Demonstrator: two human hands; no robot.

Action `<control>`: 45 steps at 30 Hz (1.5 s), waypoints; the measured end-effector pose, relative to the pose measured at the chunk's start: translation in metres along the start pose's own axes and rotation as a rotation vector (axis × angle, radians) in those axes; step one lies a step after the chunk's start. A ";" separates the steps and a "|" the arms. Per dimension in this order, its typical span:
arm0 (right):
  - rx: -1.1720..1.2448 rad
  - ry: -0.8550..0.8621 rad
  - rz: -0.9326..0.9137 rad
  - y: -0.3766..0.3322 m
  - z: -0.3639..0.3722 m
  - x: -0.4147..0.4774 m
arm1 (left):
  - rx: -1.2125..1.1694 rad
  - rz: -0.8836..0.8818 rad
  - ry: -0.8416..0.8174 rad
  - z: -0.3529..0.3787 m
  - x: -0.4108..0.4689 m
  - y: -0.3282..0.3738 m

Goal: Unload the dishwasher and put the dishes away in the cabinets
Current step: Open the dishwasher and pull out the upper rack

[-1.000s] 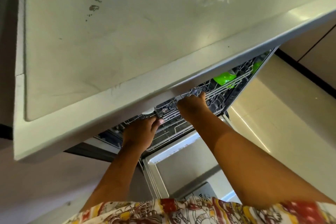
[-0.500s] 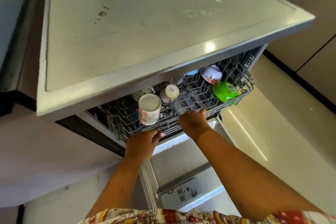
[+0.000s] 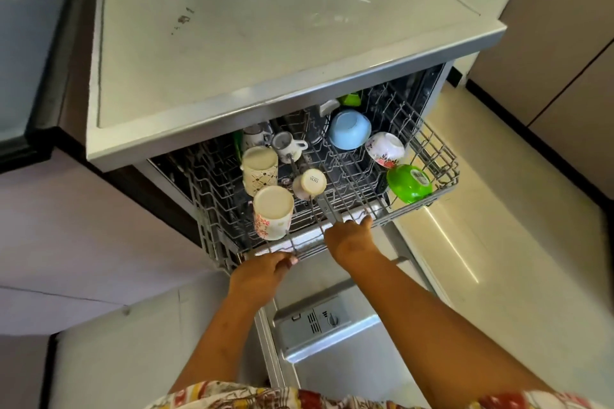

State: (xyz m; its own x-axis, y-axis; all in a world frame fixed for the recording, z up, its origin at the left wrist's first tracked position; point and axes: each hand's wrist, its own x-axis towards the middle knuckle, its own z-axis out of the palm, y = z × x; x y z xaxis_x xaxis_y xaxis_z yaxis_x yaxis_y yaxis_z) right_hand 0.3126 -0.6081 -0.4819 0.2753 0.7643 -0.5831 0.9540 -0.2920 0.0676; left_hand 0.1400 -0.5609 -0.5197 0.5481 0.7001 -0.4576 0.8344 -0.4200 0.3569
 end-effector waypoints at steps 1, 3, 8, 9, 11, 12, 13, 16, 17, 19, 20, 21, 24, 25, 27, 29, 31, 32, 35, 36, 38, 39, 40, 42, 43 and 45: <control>-0.008 -0.003 -0.004 0.001 0.002 -0.004 | -0.011 0.000 -0.005 0.004 -0.002 0.000; -0.028 0.008 -0.020 0.004 0.008 -0.012 | -0.021 0.002 -0.001 0.010 -0.008 0.000; -0.067 0.032 -0.034 0.006 0.020 -0.023 | 0.003 0.054 0.055 0.017 -0.019 0.000; -0.075 0.034 -0.036 0.007 0.021 -0.023 | 0.013 0.060 0.056 0.016 -0.021 0.002; -0.082 0.038 -0.041 0.009 0.022 -0.024 | 0.010 0.057 0.055 0.015 -0.022 0.006; -0.085 0.040 -0.041 0.010 0.022 -0.024 | 0.002 0.056 0.055 0.015 -0.023 0.007; -0.088 0.040 -0.040 0.010 0.022 -0.024 | 0.000 0.056 0.056 0.015 -0.024 0.008; -0.089 0.039 -0.036 0.010 0.023 -0.024 | 0.011 0.055 0.055 0.016 -0.025 0.009; -0.092 0.041 -0.036 0.010 0.023 -0.024 | 0.009 0.053 0.049 0.017 -0.026 0.010; -0.101 0.038 -0.038 0.011 0.024 -0.025 | -0.006 0.056 0.029 0.020 -0.026 0.010; -0.104 0.037 -0.041 0.011 0.025 -0.025 | -0.010 0.060 0.026 0.020 -0.027 0.011; -0.107 0.039 -0.043 0.012 0.025 -0.026 | -0.012 0.062 0.027 0.021 -0.029 0.011; -0.115 0.058 -0.049 0.012 0.028 -0.029 | -0.009 0.058 0.029 0.021 -0.033 0.014; -0.118 0.069 -0.048 0.012 0.029 -0.030 | -0.003 0.058 0.030 0.020 -0.035 0.016; -0.126 0.078 -0.051 0.012 0.031 -0.033 | 0.003 0.060 0.031 0.020 -0.039 0.019; -0.126 0.067 -0.055 0.011 0.034 -0.037 | -0.005 0.059 0.024 0.022 -0.043 0.020; -0.120 0.059 -0.054 0.012 0.036 -0.043 | -0.019 0.055 0.016 0.025 -0.048 0.021; -0.117 0.057 -0.051 0.012 0.037 -0.045 | -0.024 0.055 0.015 0.027 -0.050 0.021; -0.108 0.055 -0.043 0.015 0.042 -0.051 | -0.028 0.064 0.022 0.032 -0.056 0.024; -0.104 0.056 -0.043 0.015 0.042 -0.053 | -0.028 0.062 0.023 0.033 -0.057 0.025; -0.104 0.048 -0.045 0.016 0.043 -0.057 | -0.030 0.054 0.008 0.033 -0.059 0.027; -0.105 0.044 -0.045 0.017 0.044 -0.059 | -0.028 0.051 -0.002 0.034 -0.060 0.027; -0.109 0.043 -0.044 0.017 0.045 -0.061 | -0.029 0.047 -0.008 0.034 -0.061 0.028; -0.113 0.050 -0.041 0.017 0.048 -0.063 | -0.024 0.040 -0.020 0.035 -0.064 0.029; -0.114 0.053 -0.039 0.017 0.049 -0.063 | -0.014 0.037 -0.025 0.035 -0.065 0.030; -0.106 0.050 -0.034 0.017 0.052 -0.064 | 0.001 0.036 -0.030 0.038 -0.068 0.030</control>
State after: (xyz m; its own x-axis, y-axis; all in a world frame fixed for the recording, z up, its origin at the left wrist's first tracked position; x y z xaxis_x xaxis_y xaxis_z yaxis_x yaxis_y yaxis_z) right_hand 0.3047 -0.6921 -0.4854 0.2453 0.8014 -0.5454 0.9694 -0.2049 0.1350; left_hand 0.1302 -0.6427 -0.5092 0.5793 0.6669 -0.4687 0.8141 -0.4452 0.3729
